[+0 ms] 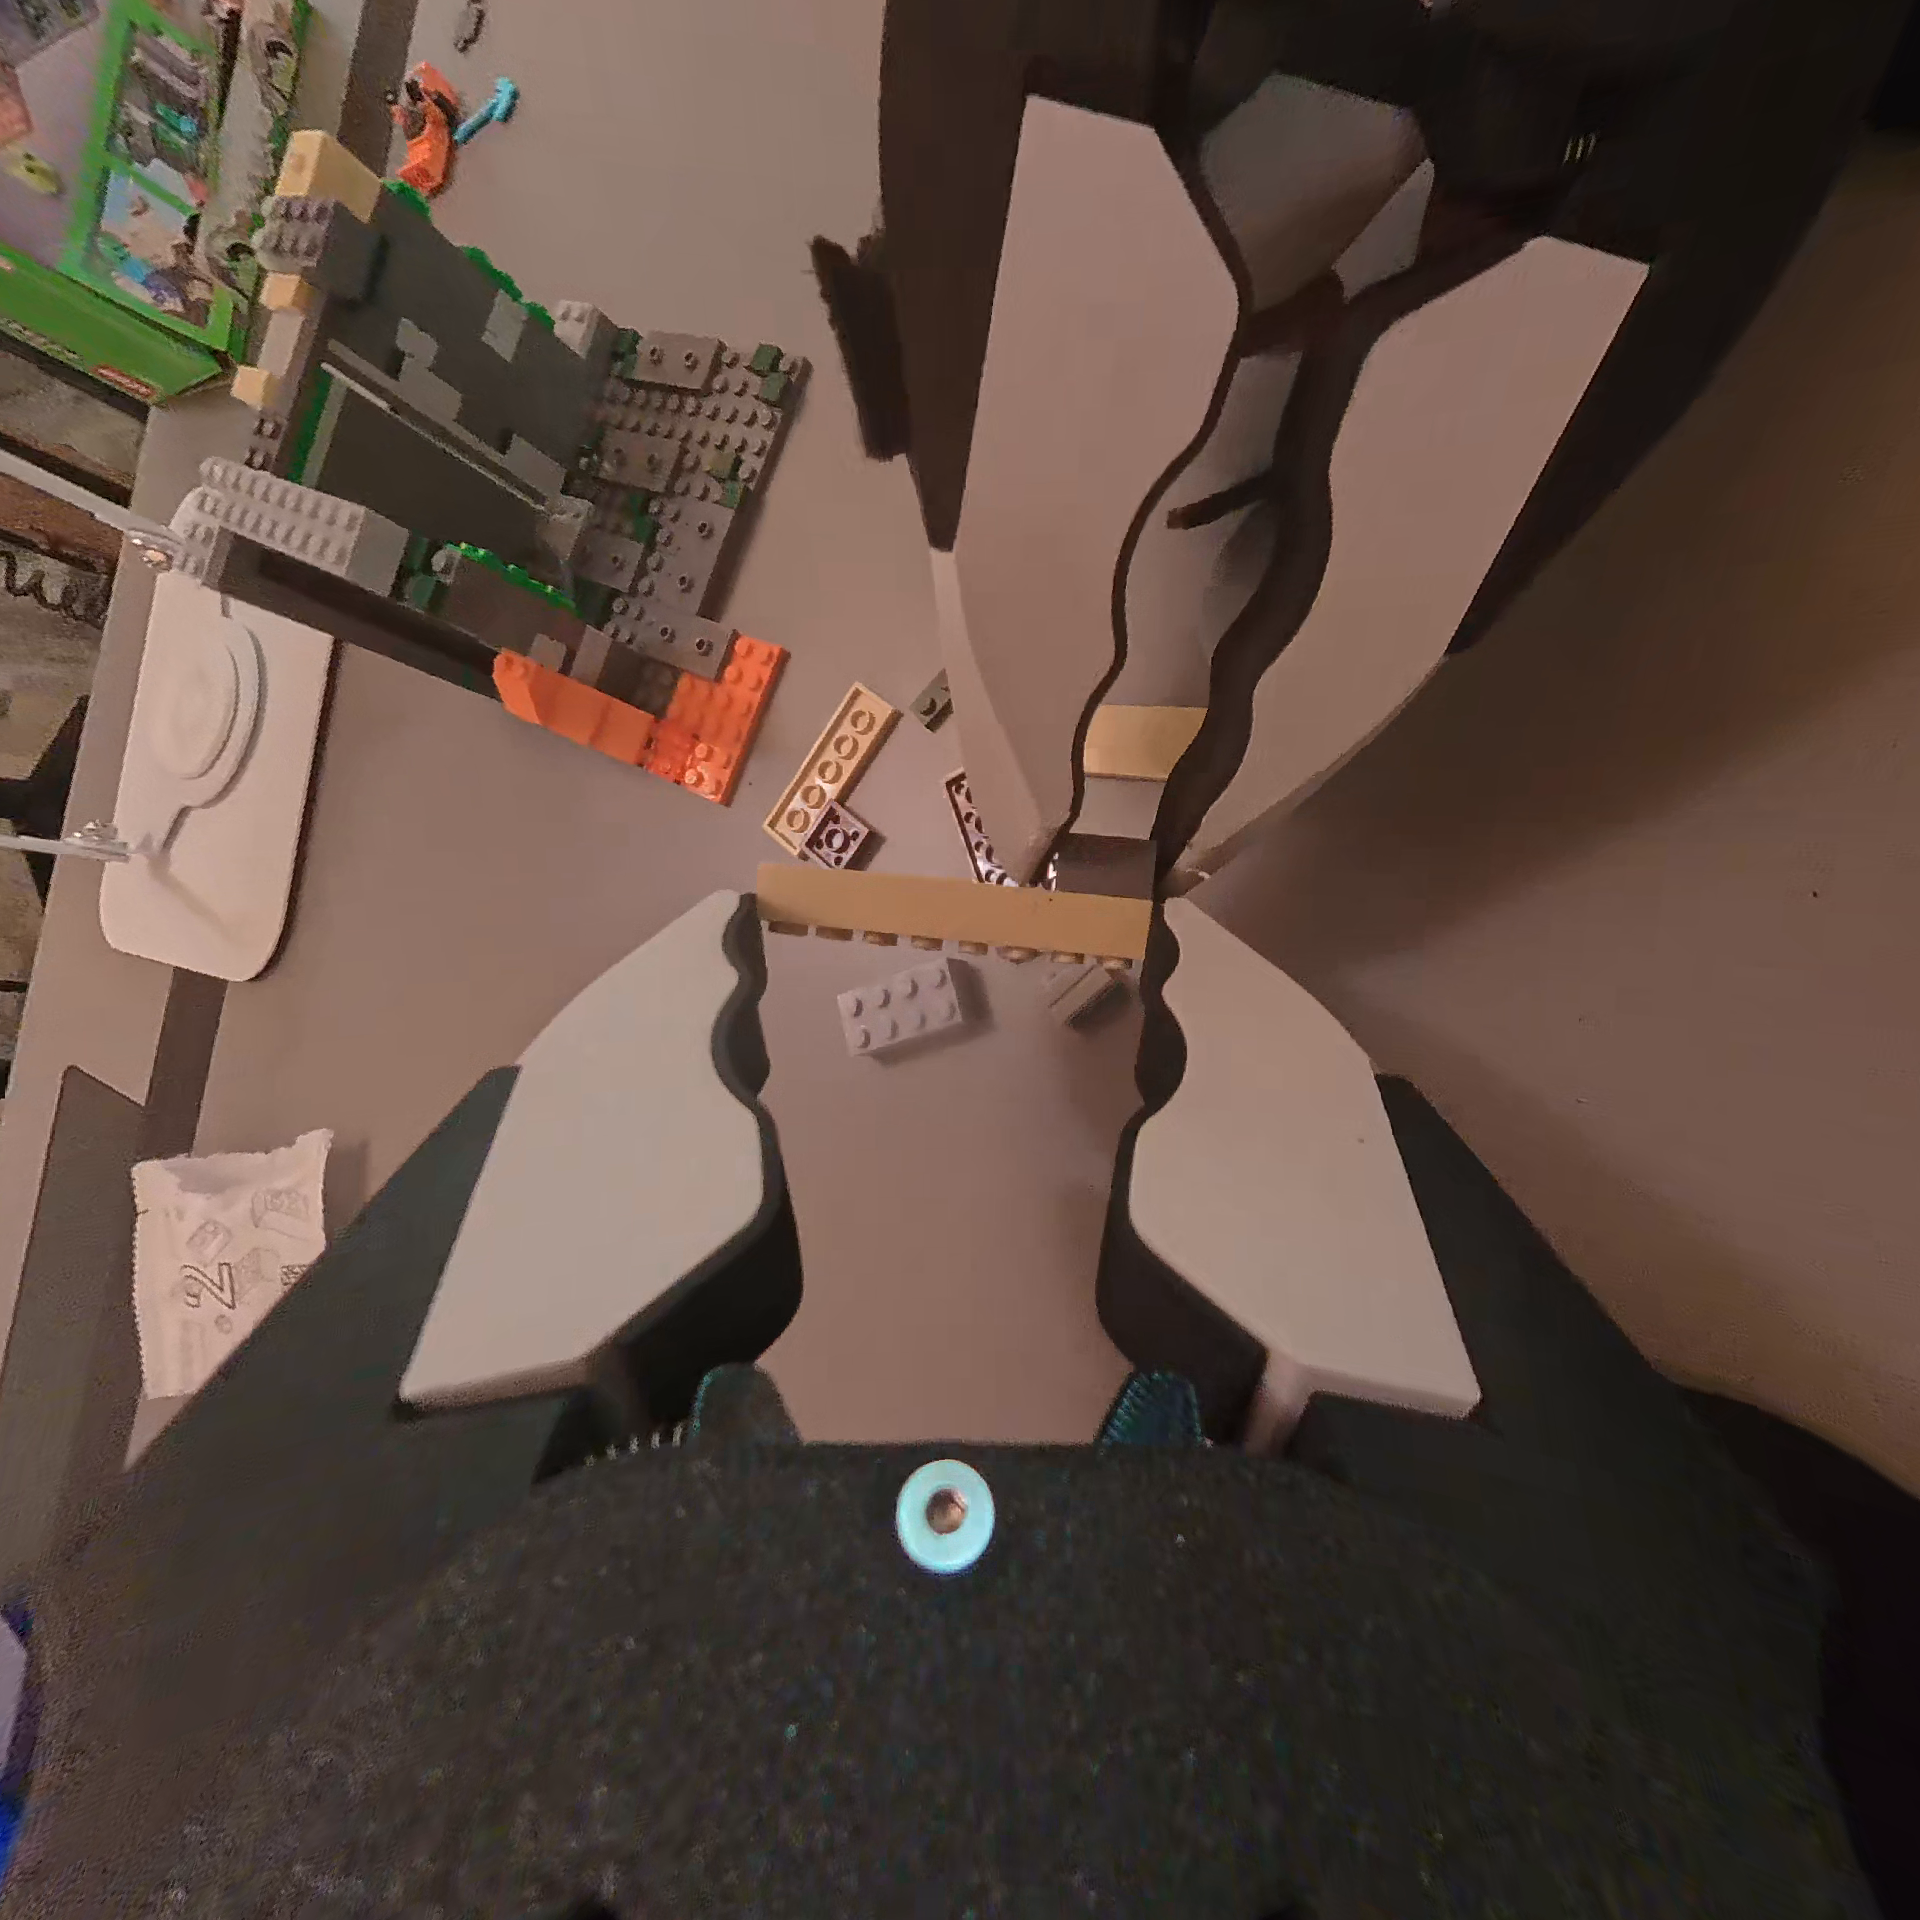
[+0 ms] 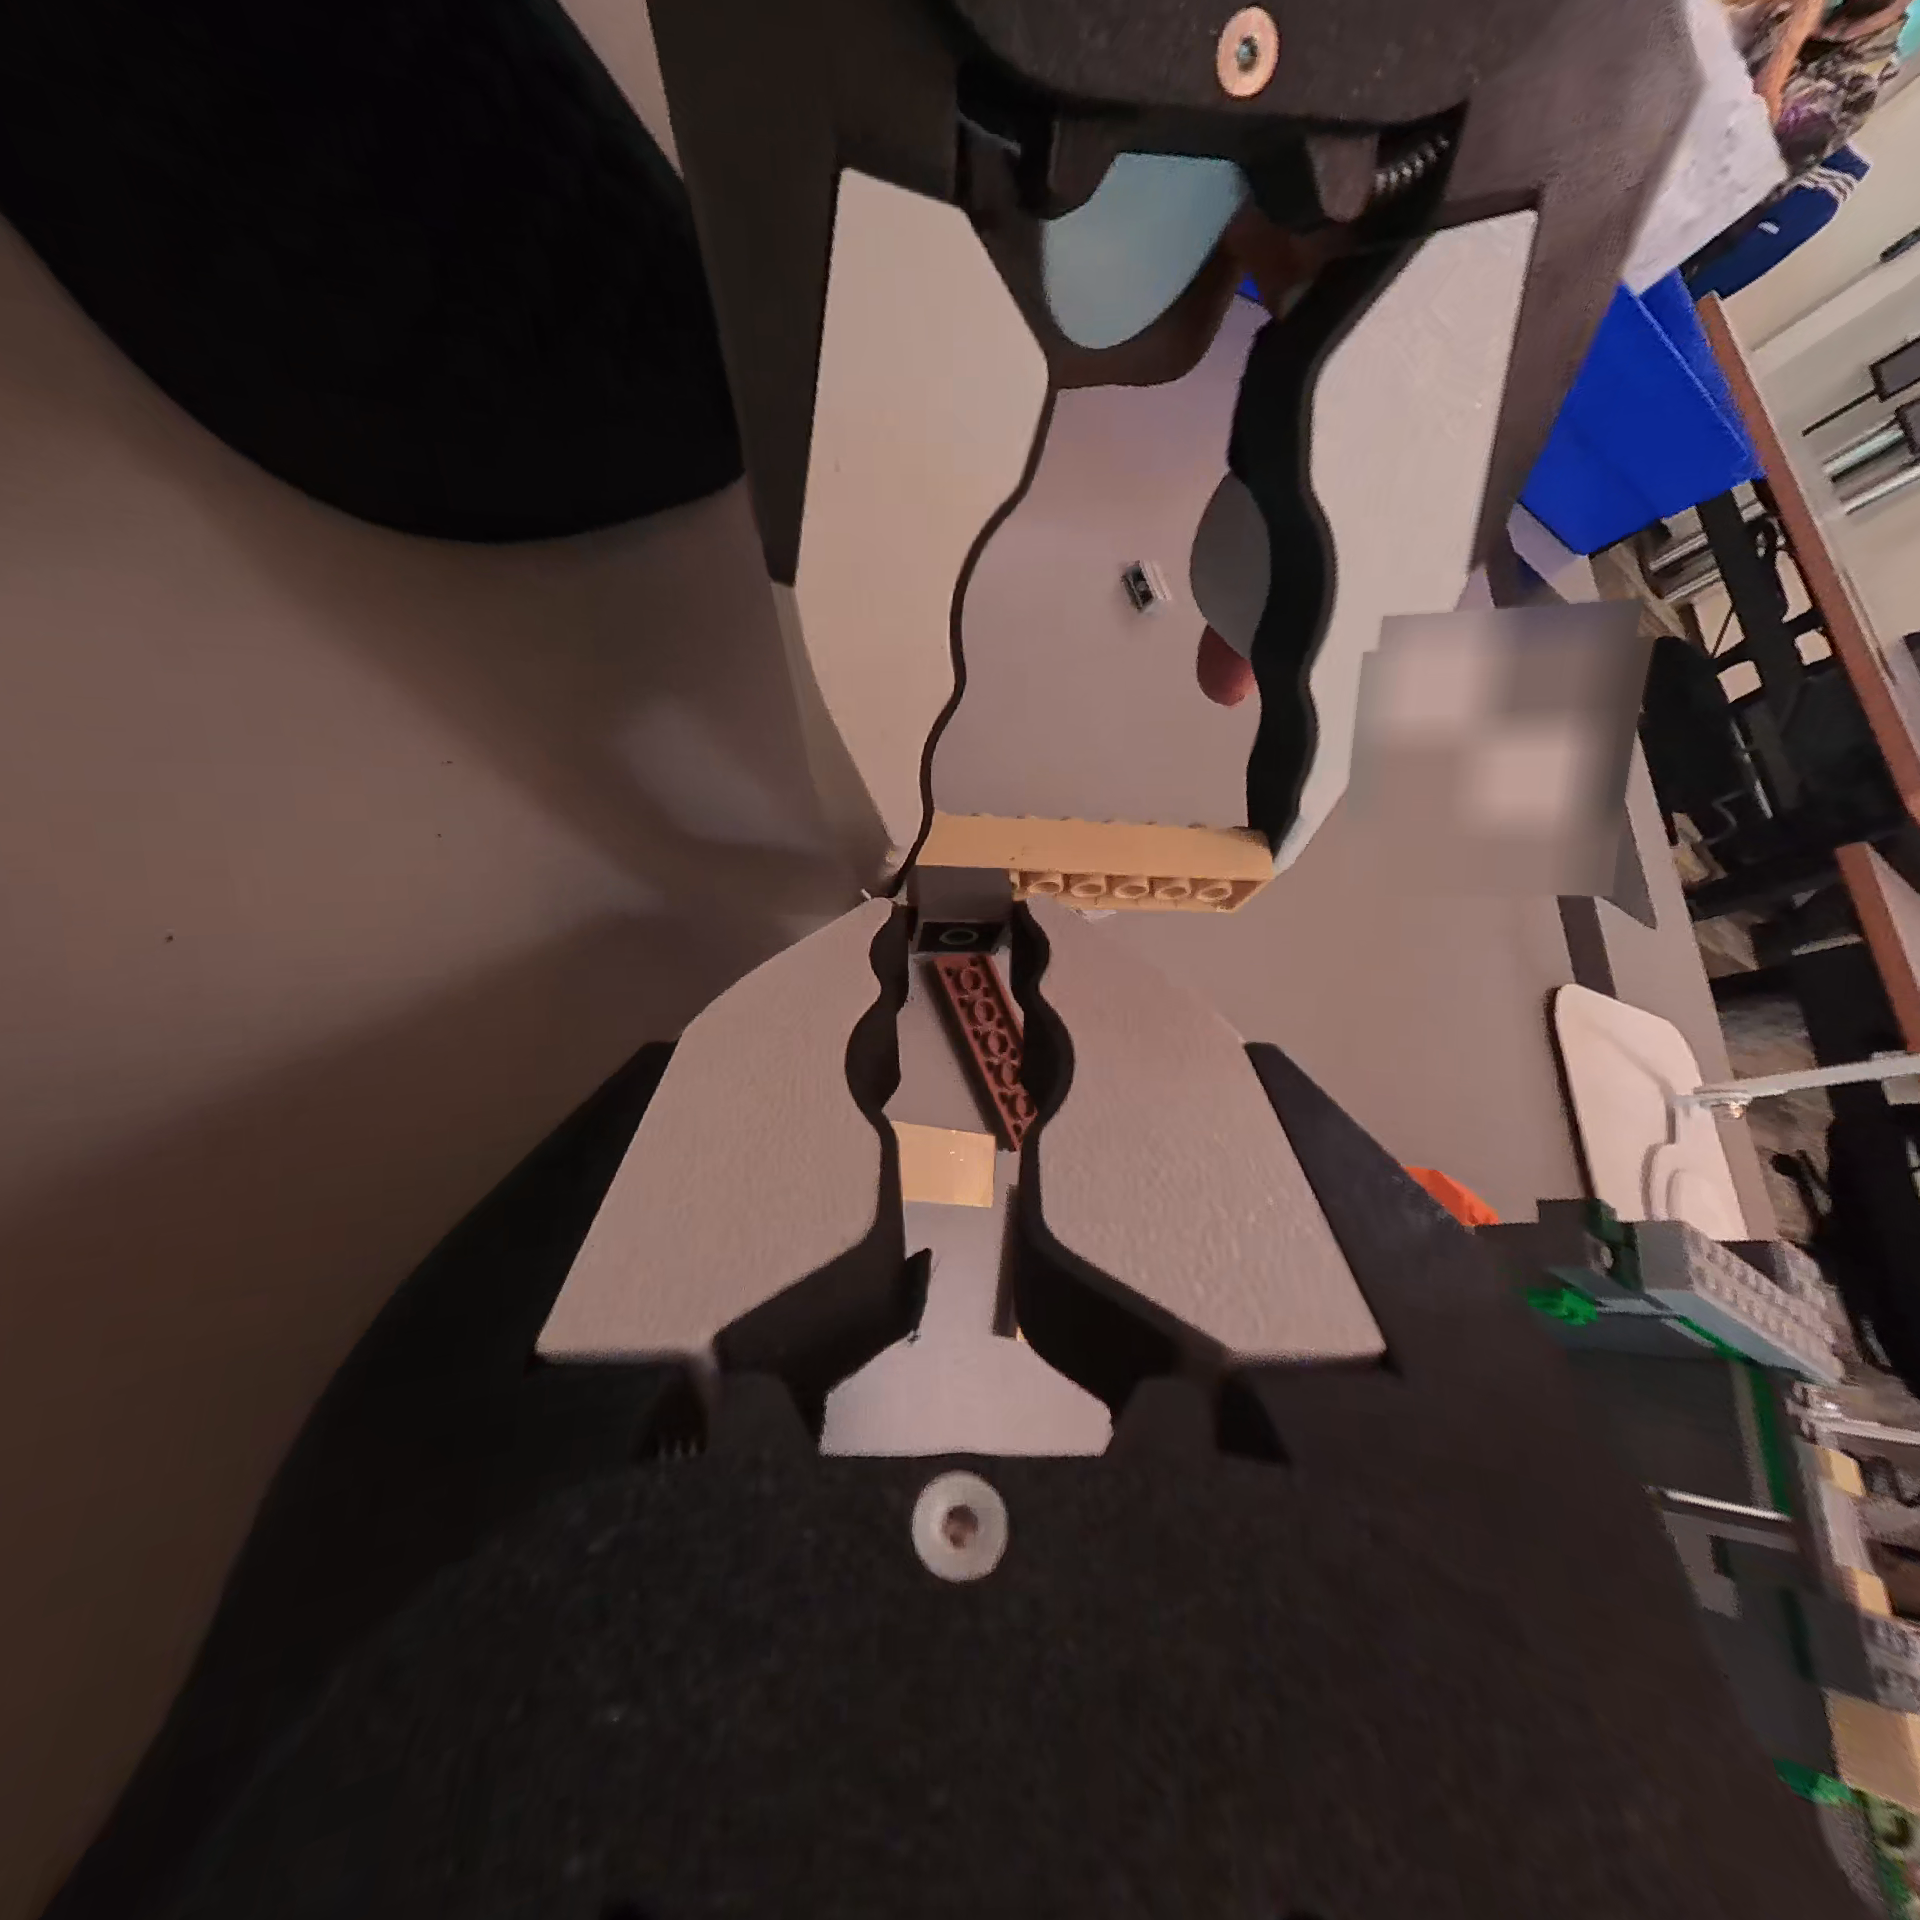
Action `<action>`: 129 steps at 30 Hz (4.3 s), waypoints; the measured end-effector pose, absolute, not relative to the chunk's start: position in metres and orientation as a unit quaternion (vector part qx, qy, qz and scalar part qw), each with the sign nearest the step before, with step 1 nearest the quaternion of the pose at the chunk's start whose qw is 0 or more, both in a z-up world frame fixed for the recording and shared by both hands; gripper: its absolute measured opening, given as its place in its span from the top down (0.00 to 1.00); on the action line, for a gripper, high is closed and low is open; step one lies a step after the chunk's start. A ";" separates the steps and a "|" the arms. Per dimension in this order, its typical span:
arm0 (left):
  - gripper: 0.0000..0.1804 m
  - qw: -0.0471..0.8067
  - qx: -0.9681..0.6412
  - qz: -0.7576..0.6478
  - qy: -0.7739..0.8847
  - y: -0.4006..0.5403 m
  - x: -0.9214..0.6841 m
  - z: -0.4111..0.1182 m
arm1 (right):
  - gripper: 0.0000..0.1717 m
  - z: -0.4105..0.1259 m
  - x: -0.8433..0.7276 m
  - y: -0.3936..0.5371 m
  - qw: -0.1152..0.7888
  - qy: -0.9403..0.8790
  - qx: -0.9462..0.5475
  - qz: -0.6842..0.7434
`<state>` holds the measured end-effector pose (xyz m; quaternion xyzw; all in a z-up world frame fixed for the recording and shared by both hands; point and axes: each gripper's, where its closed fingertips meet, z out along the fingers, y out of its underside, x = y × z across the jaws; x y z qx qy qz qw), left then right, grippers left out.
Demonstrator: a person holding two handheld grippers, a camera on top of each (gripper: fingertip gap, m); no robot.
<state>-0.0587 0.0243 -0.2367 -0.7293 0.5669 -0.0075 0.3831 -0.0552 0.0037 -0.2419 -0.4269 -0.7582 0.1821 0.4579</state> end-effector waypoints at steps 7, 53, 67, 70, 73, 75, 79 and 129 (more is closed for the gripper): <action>0.62 0.385 -0.700 -0.014 0.601 0.014 -0.051 -0.234 | 0.91 -0.240 -0.049 -0.008 0.425 -0.764 -0.430 0.226; 0.61 0.452 -0.836 0.145 0.275 0.008 -0.300 -0.131 | 0.82 -0.250 -0.039 0.028 0.389 -0.691 -0.548 0.269; 0.59 0.401 -0.887 0.169 0.155 -0.016 -0.405 -0.153 | 0.82 -0.262 -0.042 0.023 0.358 -0.696 -0.561 0.270; 0.57 0.412 -0.882 0.168 0.155 -0.012 -0.402 -0.150 | 0.82 -0.265 -0.045 0.019 0.352 -0.702 -0.559 0.268; 0.57 0.418 -0.878 0.168 0.162 -0.009 -0.396 -0.147 | 0.82 -0.267 -0.047 0.017 0.349 -0.704 -0.559 0.265; 0.58 0.424 -0.874 0.168 0.170 -0.007 -0.388 -0.144 | 0.82 -0.269 -0.048 0.017 0.347 -0.704 -0.562 0.262; 0.59 0.443 -0.860 0.152 0.202 -0.001 -0.356 -0.137 | 0.82 -0.272 -0.050 0.017 0.342 -0.705 -0.566 0.257; 0.91 0.456 -0.826 0.061 0.327 0.009 -0.252 -0.151 | 0.75 -0.266 -0.020 0.015 0.295 -0.734 -0.546 0.276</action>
